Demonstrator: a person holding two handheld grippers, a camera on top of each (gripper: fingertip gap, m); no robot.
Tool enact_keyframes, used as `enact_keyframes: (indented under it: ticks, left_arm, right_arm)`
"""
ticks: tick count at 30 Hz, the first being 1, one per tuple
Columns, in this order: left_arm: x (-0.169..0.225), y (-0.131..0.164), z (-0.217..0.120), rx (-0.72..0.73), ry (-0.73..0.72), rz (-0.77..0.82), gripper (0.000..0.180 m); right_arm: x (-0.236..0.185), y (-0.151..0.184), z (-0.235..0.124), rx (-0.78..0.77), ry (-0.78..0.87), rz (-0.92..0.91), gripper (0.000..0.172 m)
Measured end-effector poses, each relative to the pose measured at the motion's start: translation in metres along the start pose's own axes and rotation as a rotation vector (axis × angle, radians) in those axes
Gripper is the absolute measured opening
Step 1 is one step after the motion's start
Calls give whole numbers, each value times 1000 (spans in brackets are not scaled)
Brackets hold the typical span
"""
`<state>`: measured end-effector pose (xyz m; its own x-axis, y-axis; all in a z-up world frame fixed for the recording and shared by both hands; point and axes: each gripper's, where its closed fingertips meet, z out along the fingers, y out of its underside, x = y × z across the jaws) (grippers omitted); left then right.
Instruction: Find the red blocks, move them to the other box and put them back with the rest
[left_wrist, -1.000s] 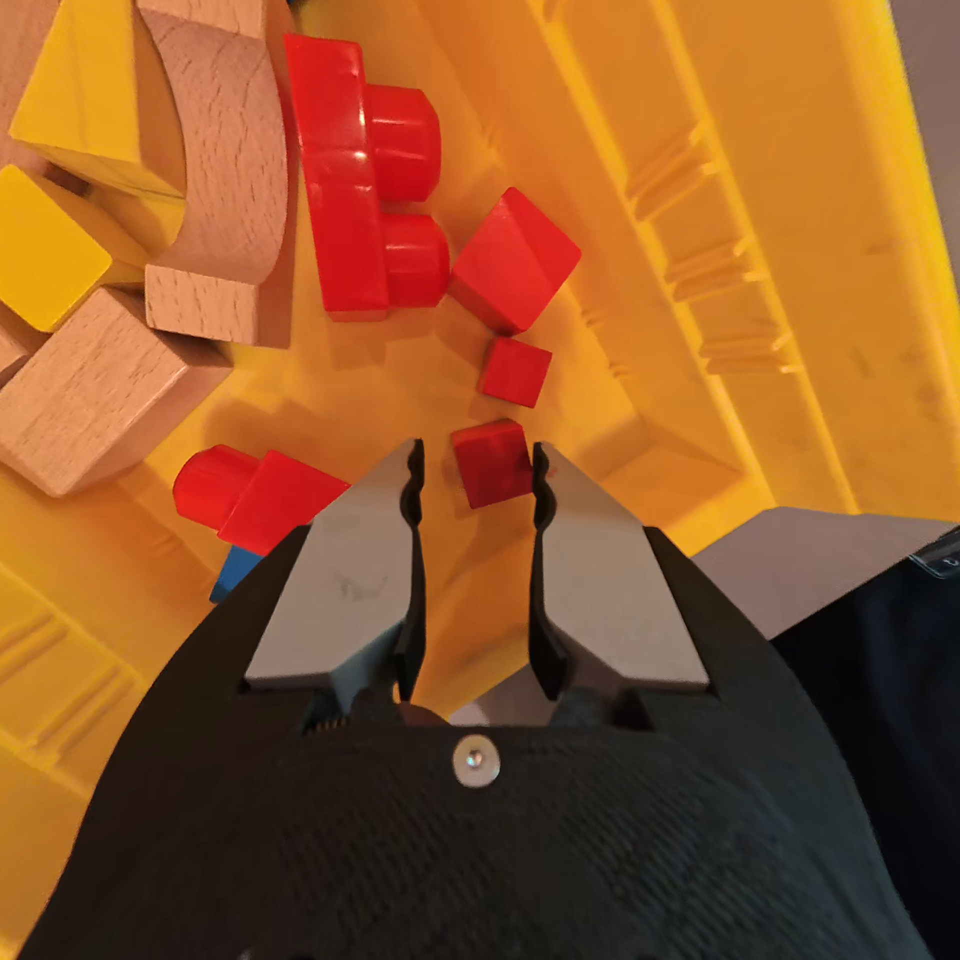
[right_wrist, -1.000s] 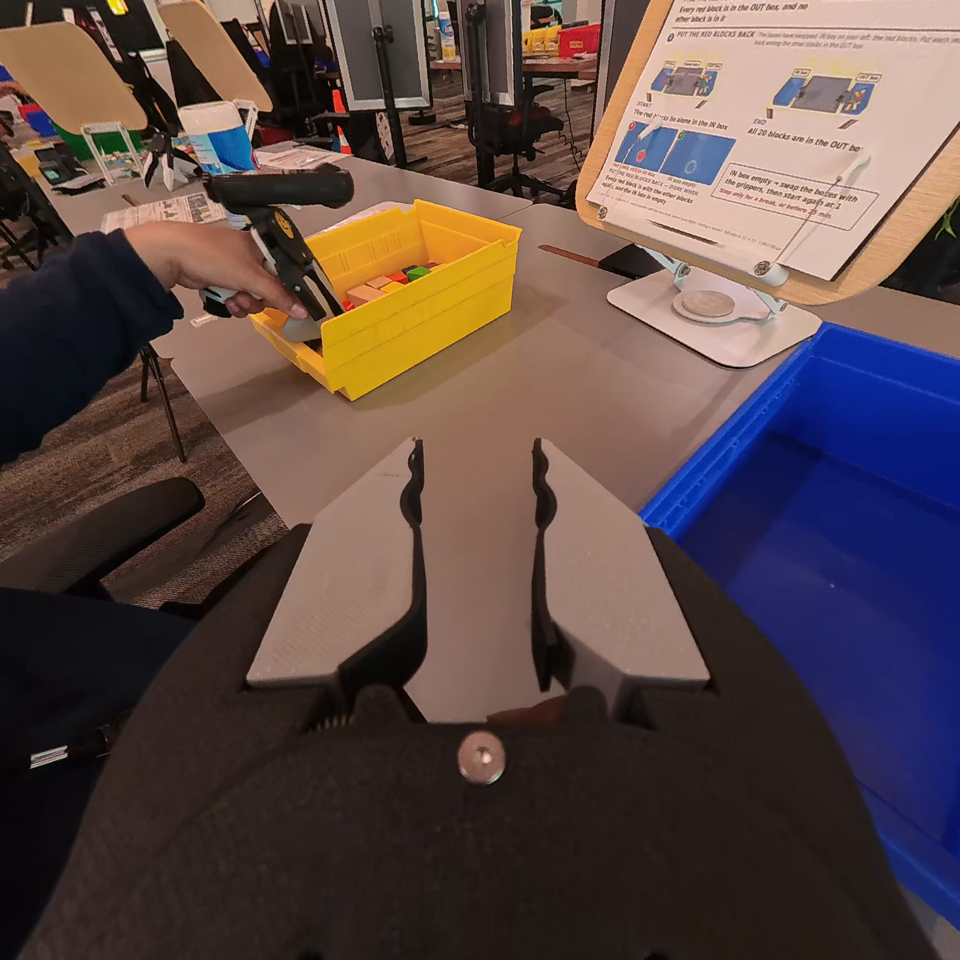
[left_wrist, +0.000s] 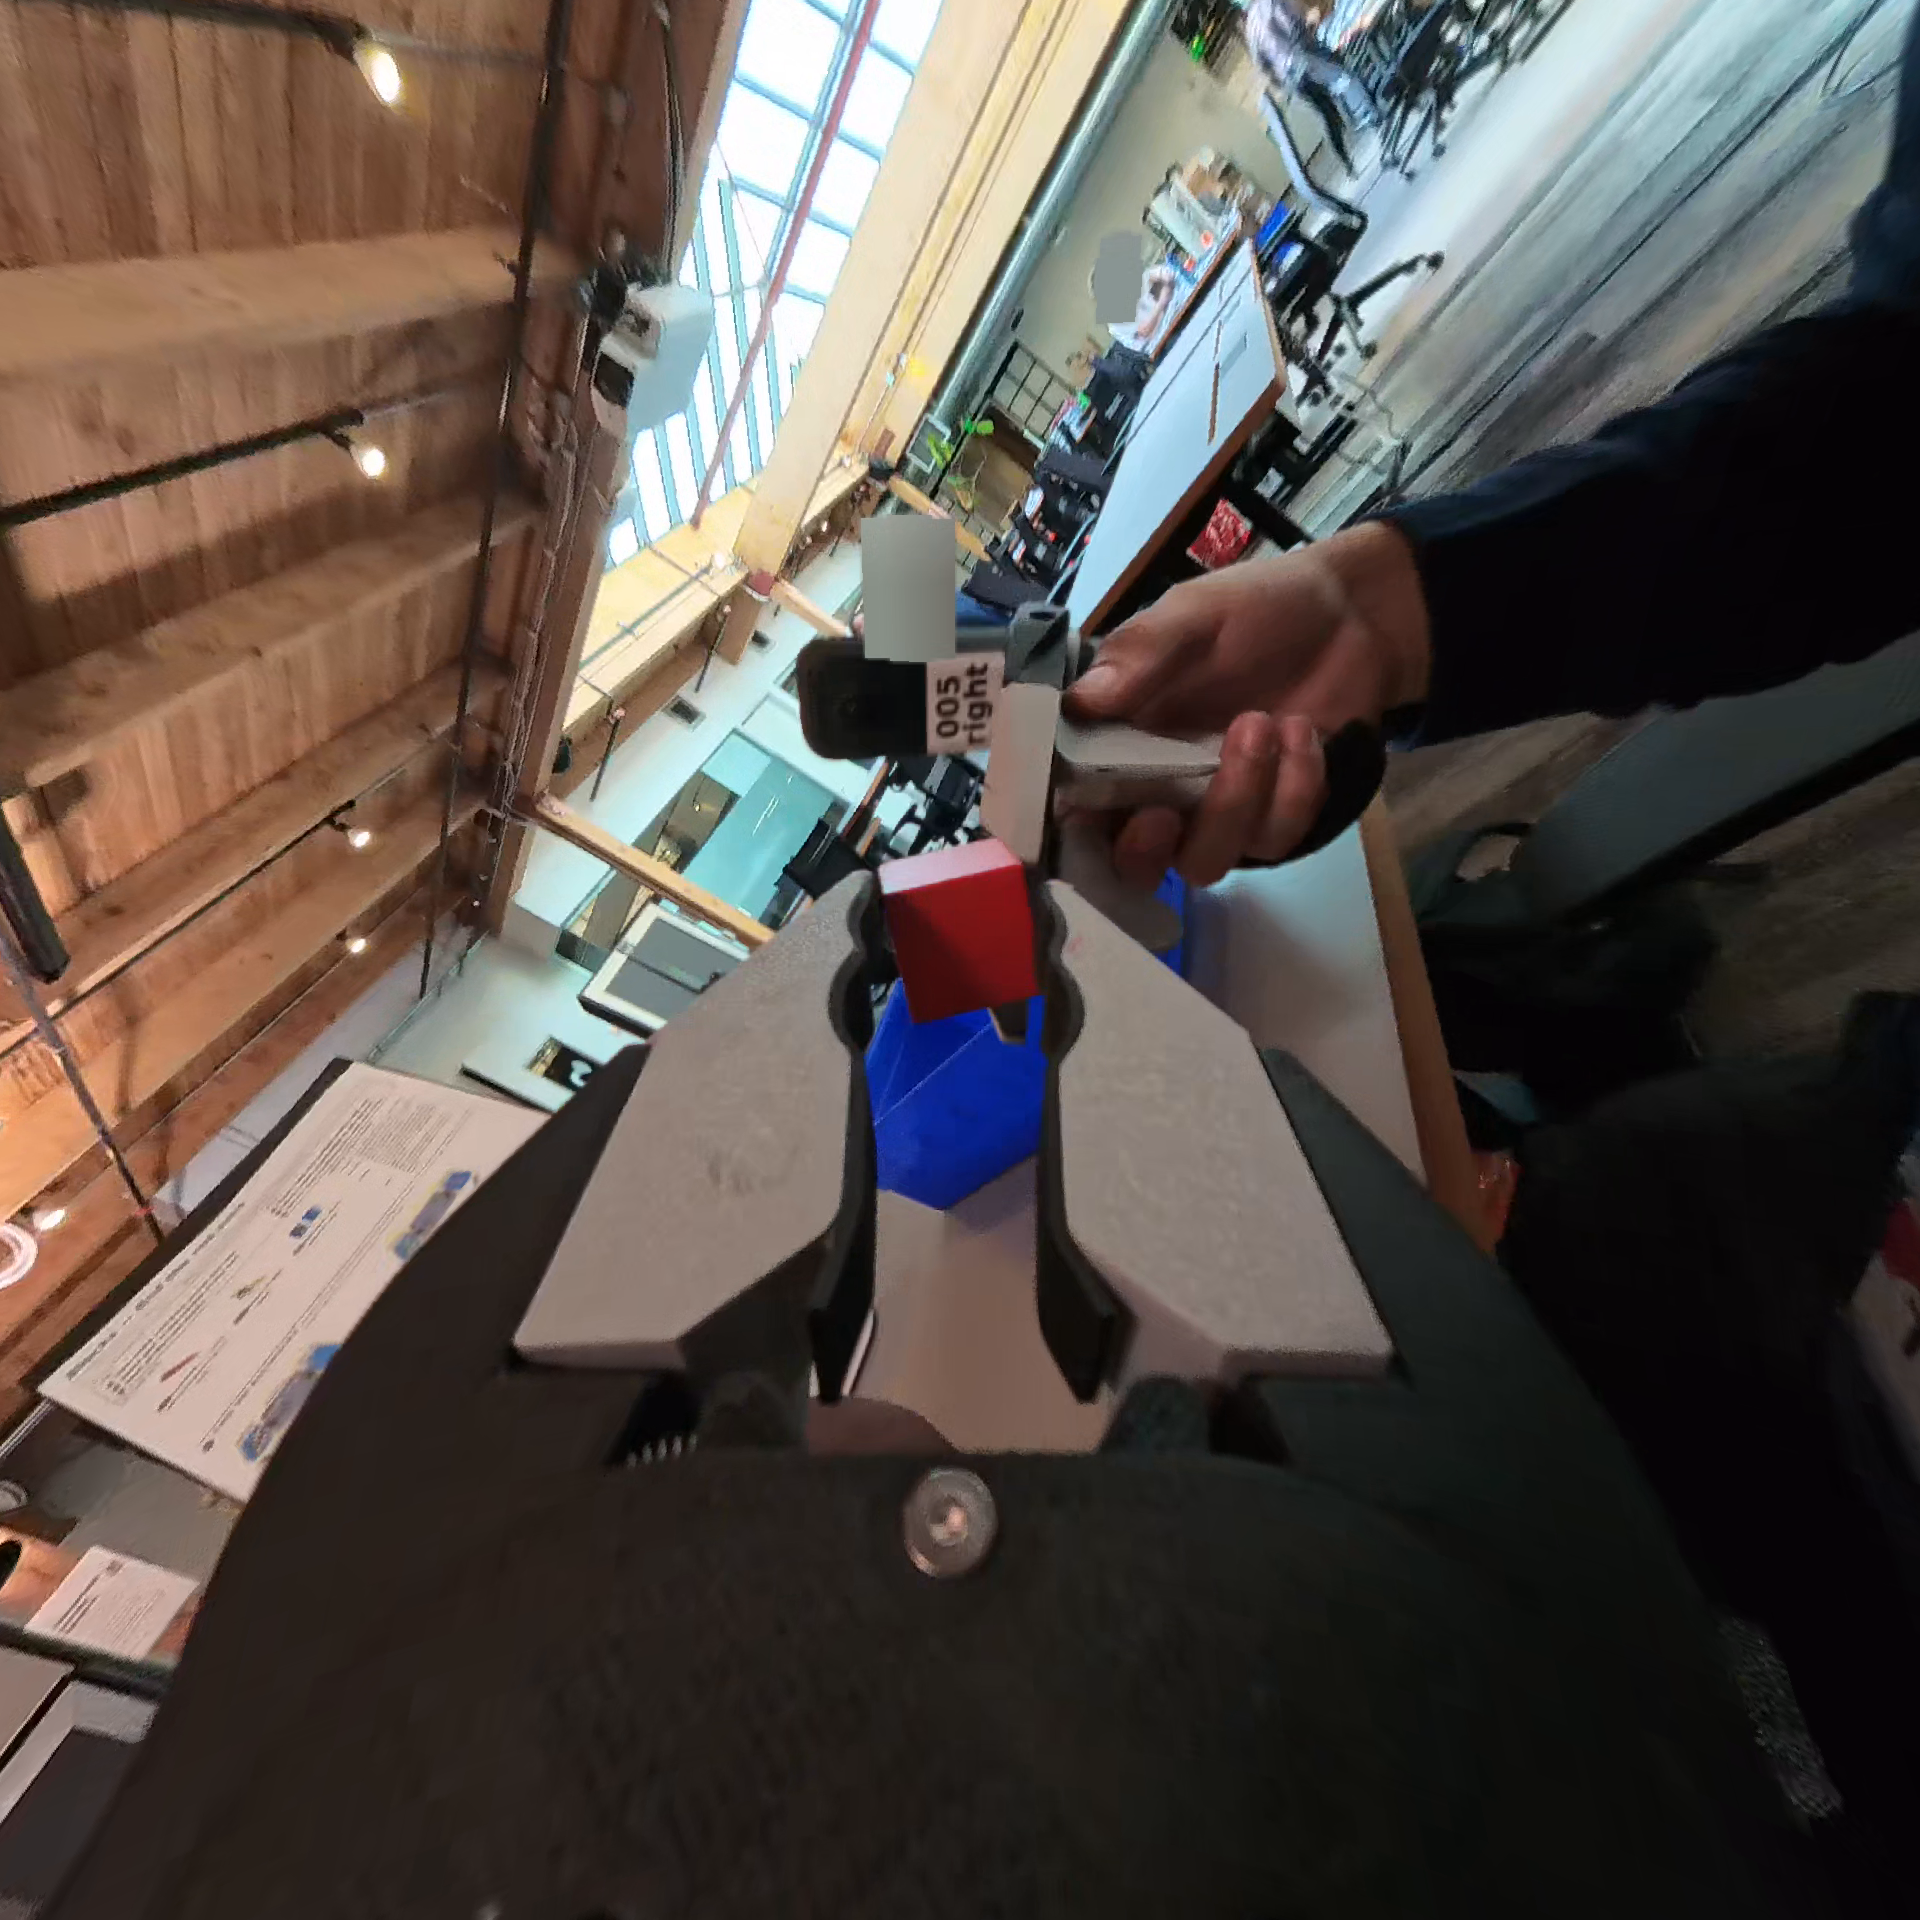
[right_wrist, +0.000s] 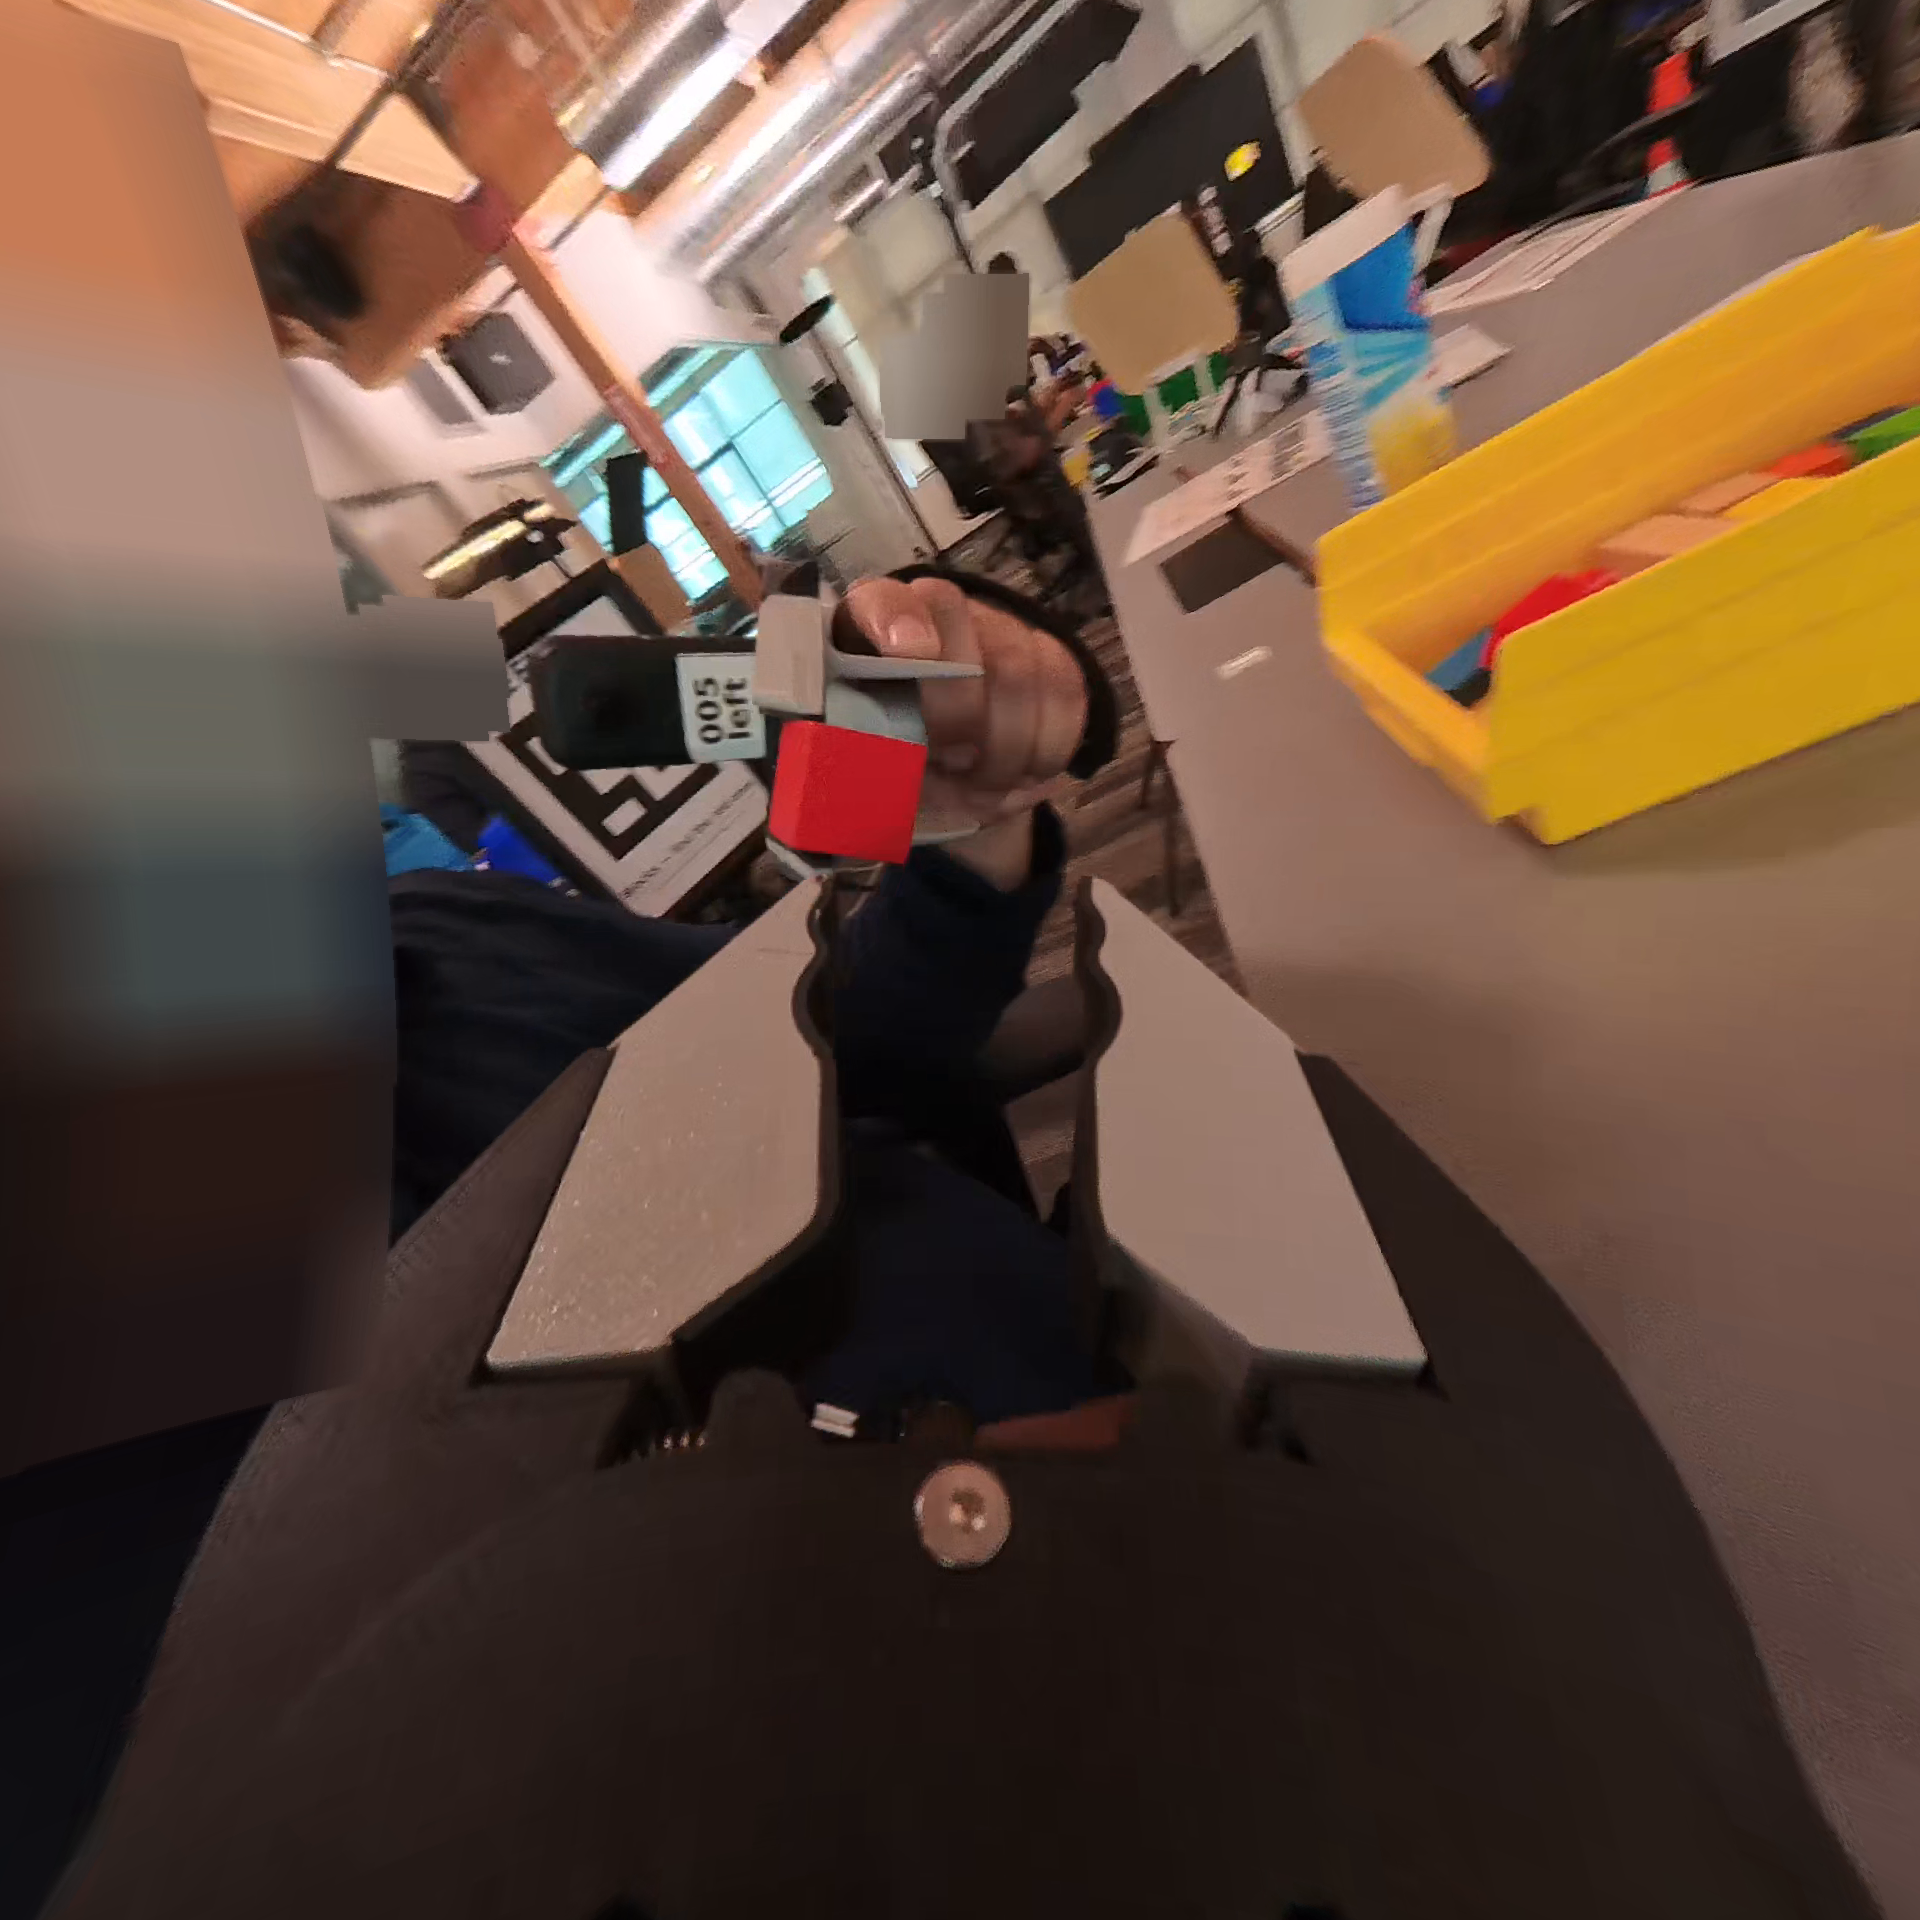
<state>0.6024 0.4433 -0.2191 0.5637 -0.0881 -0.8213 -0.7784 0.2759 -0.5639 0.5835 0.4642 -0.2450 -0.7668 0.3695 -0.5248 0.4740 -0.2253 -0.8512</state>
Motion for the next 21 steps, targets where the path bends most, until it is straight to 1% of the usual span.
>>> enact_keyframes:
  ticks: [2, 4, 7, 10, 12, 14, 16, 17, 18, 19, 21]
  left_arm:
    - [3, -1, 3, 1, 12, -13, 26]
    - [3, -1, 3, 28, 12, -28, 26]
    - [8, 9, 9, -2, 28, -19, 26]
    - [14, 14, 14, -25, 39, 10, 26]
    - [14, 21, 17, -55, 24, 8, 26]
    - [14, 30, 18, -99, 23, -52, 24]
    - [15, 37, 16, -131, 57, -115, 23]
    - [13, 40, 13, -142, 63, -126, 12]
    - [7, 43, 9, -150, 36, -120, 6]
    - [-3, 48, 3, -165, -7, -117, 5]
    - [-25, 64, -9, -242, -93, -140, 0]
  right_arm:
    - [-8, 3, 7, -6, -58, 20, 43]
    - [-15, -3, 8, 42, -125, 73, 40]
    - [-24, -2, 10, 45, -223, 143, 37]
    - [-18, 4, 15, 24, -197, 146, 37]
    - [-10, 6, 17, 12, -148, 125, 27]
    - [-1, 5, 14, 11, -81, 96, 26]
    - [8, 3, 9, 7, 5, 35, 25]
    - [13, 0, 4, 12, 51, 5, 25]
    - [20, -6, -6, 30, 116, -31, 25]
    - [30, -15, -21, 58, 201, -68, 25]
    - [62, -37, -70, 135, 448, -130, 25]
